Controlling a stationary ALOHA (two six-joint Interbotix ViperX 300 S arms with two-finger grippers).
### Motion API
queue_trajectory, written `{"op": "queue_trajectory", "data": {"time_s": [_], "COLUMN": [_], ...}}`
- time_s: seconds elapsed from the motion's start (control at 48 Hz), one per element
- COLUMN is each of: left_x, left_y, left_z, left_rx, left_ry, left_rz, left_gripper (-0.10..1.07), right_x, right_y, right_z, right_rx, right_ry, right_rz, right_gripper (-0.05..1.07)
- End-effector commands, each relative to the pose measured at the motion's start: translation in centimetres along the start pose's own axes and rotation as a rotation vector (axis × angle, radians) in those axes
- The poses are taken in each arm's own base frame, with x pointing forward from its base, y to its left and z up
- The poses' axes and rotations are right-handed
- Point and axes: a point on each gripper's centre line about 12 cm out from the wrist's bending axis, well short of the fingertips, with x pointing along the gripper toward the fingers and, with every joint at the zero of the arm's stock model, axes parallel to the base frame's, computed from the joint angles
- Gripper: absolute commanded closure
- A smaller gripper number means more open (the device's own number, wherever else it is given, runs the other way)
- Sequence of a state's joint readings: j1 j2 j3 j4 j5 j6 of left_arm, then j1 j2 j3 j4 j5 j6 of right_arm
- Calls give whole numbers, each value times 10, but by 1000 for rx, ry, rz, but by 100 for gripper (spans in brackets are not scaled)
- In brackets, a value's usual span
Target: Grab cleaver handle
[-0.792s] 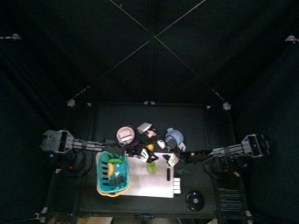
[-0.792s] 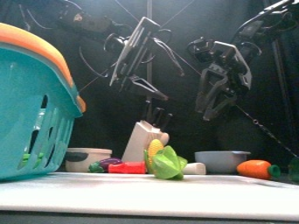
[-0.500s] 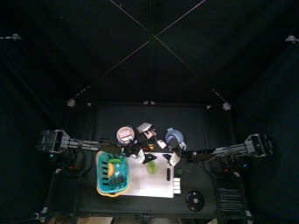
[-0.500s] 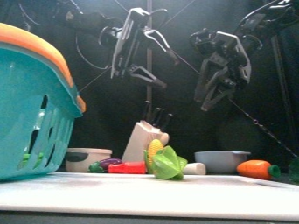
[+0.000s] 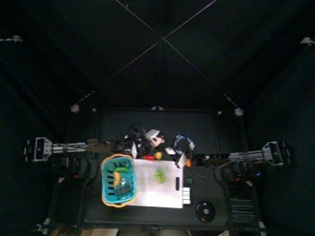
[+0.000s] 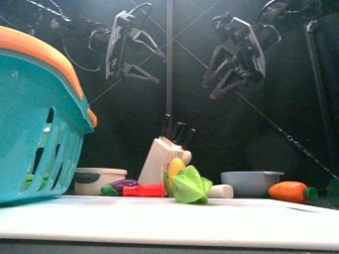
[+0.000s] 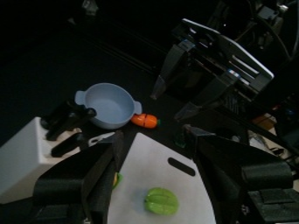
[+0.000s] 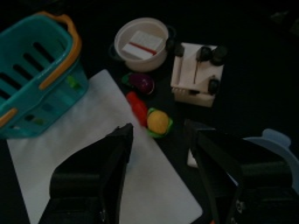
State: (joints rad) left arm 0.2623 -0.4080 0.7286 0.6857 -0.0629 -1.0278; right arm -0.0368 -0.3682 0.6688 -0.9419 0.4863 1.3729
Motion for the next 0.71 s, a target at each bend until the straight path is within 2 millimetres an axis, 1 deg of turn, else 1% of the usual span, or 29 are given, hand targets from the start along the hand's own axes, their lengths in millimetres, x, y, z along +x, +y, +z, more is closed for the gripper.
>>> {"op": "queue_trajectory", "data": {"time_s": [0.0, 0.062, 0.167, 0.292, 0.354, 0.458, 0.562, 0.688], "left_x": [-10, -15, -20, -21, -22, -23, -29, -38], "left_y": [14, 28, 41, 50, 51, 53, 55, 59], "left_z": [11, 12, 15, 14, 11, 2, -9, -26], "left_rx": [43, 88, 144, 192, 219, 250, 251, 253], "left_ry": [-44, -50, -58, -48, -37, -13, 4, 32], "left_rz": [32, 72, 110, 138, 142, 143, 146, 152], "left_gripper": [6, 6, 6, 6, 6, 6, 6, 6], "right_x": [4, 12, 23, 28, 33, 47, 61, 75], "right_y": [-7, -13, -21, -14, -11, -5, 4, 9], "right_z": [15, 16, 23, 43, 49, 50, 56, 63], "right_rx": [28, 35, 45, 56, 66, 107, 113, 119], "right_ry": [-28, -21, -21, -58, -63, -40, -36, -32], "right_rz": [-24, -54, -86, -79, -80, -90, -92, -118], "right_gripper": [17, 17, 17, 17, 17, 17, 17, 17]}}
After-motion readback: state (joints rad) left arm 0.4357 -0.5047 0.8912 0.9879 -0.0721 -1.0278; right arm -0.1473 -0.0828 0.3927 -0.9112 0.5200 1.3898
